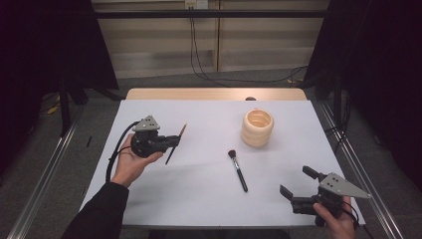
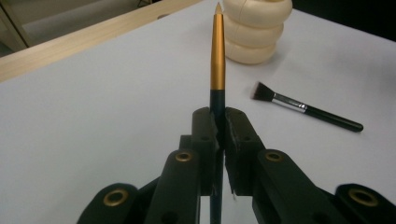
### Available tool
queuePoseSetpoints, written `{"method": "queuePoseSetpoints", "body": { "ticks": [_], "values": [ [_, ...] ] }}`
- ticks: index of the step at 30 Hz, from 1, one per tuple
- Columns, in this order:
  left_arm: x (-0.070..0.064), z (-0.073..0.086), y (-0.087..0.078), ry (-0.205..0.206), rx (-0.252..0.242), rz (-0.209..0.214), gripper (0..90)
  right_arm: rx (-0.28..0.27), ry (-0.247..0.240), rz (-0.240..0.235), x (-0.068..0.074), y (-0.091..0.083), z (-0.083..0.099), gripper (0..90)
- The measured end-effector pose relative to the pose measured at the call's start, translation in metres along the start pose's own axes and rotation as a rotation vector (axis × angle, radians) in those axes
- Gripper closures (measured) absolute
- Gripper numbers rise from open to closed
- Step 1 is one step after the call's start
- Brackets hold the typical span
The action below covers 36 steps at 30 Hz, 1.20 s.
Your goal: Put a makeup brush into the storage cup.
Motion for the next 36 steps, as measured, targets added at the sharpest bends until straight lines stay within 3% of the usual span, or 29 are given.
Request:
{"method": "queuePoseSetpoints", "body": {
  "ticks": [4,7,9,17,19,22,23,25,27,28,31,33,34,36],
  "values": [
    [-0.002,0.0,-0.005,-0.008,-0.079,-0.02,83.7,0.0,-0.001,0.0,0.0,0.0,0.0,0.0],
    [-0.004,-0.002,-0.008,-0.011,-0.098,0.003,83.7,0.003,0.0,0.002,0.0,0.0,0.0,0.0],
    [-0.007,-0.002,-0.01,-0.002,-0.099,-0.01,83.6,0.002,0.0,0.001,0.0,0.0,0.0,0.0],
    [-0.015,-0.003,-0.021,-0.023,-0.193,-0.047,83.7,-0.004,0.01,0.011,0.0,0.0,0.0,0.0],
    [-0.016,-0.003,-0.023,-0.022,-0.227,-0.022,83.7,-0.007,0.011,0.013,-0.001,0.0,0.0,0.0],
    [-0.019,-0.003,-0.024,-0.017,-0.237,-0.019,83.7,-0.005,0.008,0.011,-0.001,0.0,0.0,0.0],
    [-0.021,-0.003,-0.025,-0.016,-0.231,-0.042,83.7,-0.006,0.007,0.01,0.0,0.0,0.0,0.0],
    [-0.022,-0.002,-0.025,-0.013,-0.238,-0.027,83.7,-0.007,0.005,0.01,0.0,0.0,0.0,0.0],
    [-0.025,-0.001,-0.027,-0.013,-0.226,-0.057,83.7,-0.006,0.009,0.01,-0.001,0.0,0.0,0.0],
    [-0.024,0.0,-0.027,-0.009,-0.233,-0.033,83.6,-0.005,0.01,0.01,-0.001,0.0,0.0,0.0],
    [-0.026,0.001,-0.029,-0.02,-0.227,-0.055,83.7,-0.009,0.009,0.011,-0.001,0.0,0.0,0.0],
    [-0.027,0.001,-0.029,-0.019,-0.241,-0.033,83.7,-0.014,0.008,0.012,-0.001,-0.001,-0.001,0.0],
    [-0.03,0.0,-0.03,-0.02,-0.234,-0.063,83.7,-0.018,0.009,0.014,-0.001,0.0,-0.001,0.0],
    [-0.033,0.0,-0.031,-0.018,-0.245,-0.036,83.7,-0.019,0.013,0.013,-0.001,-0.001,-0.001,0.0]
  ]
}}
Point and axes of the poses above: each handheld gripper's, and its own axes: y roughly forward along the jaws, z roughly out of its underside, x roughly to its left, the point moved 1 cm from there along y, roughly forward along the jaws, and after that the axes turned 8 degrees about y, right-handed, at the moved point
